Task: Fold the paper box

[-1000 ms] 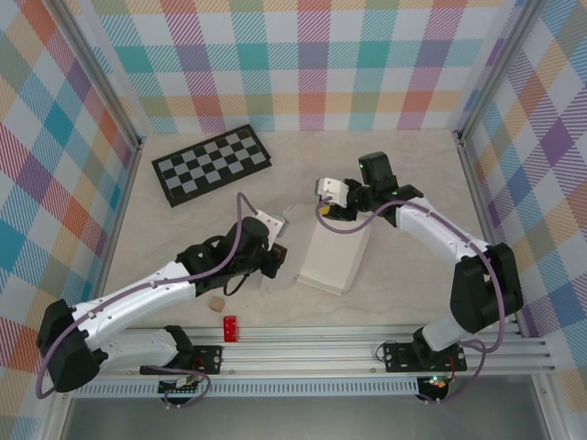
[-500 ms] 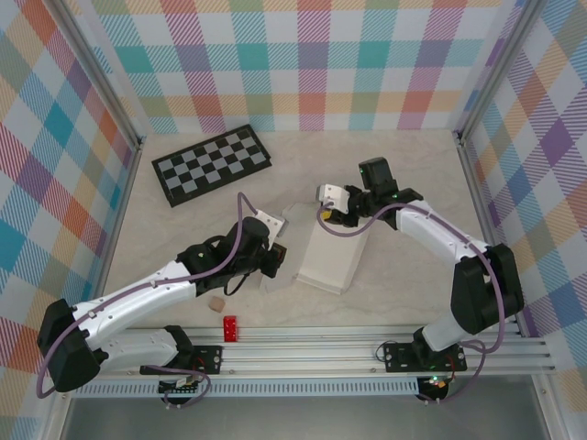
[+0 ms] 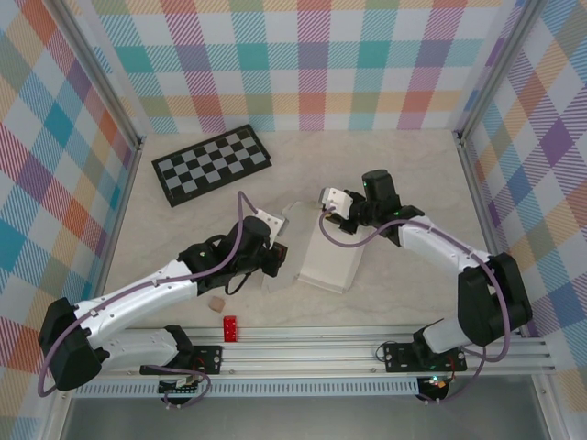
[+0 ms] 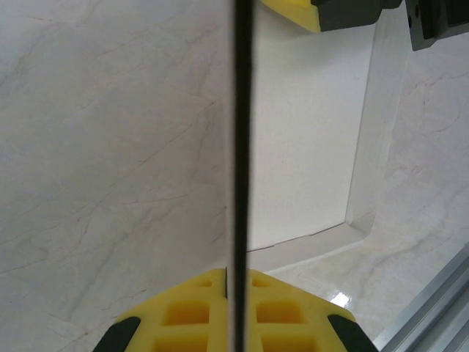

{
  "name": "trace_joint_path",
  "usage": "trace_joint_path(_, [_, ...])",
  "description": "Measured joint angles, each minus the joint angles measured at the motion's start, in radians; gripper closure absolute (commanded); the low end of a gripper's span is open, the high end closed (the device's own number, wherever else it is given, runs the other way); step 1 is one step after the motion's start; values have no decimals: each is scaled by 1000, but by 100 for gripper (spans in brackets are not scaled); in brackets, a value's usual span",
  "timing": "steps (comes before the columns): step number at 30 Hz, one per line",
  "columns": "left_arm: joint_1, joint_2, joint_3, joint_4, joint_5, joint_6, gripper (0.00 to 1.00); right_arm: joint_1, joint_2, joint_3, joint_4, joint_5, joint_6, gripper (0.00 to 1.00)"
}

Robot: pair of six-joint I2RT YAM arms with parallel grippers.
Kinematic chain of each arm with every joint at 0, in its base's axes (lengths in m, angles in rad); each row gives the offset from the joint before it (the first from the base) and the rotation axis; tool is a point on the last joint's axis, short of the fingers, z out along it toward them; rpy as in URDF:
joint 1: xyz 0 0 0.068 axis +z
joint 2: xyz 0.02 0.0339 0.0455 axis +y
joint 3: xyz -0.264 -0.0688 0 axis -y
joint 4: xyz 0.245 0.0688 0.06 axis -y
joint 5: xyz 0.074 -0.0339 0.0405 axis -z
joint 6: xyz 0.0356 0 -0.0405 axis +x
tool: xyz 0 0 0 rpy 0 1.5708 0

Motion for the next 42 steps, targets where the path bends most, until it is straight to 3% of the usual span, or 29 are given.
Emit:
trace_joint_path(2, [0,0,0,1,-2,0,100,5,-2,-12,3,-5,17,76])
trace_joint_path(10, [0,12,0,-5,-8,13,100,-3,-19,20,-121,-39,34,67])
trace_joint_path(17, [0,13,57,-126,-63,106,100,-174,-19,378,-484,-216,19,61])
trace_joint_path(23, [0,10,172,-249,-141,244,100,-246,14,447,-636,-289,43,59])
trace_joint_path(32, [0,-37,182,-272,-173,411,100,-314,134,463,-687,-299,90,59])
trace_joint_path(42, [0,-66,182,-265,-164,454,100,-314,197,463,-703,-376,109,57])
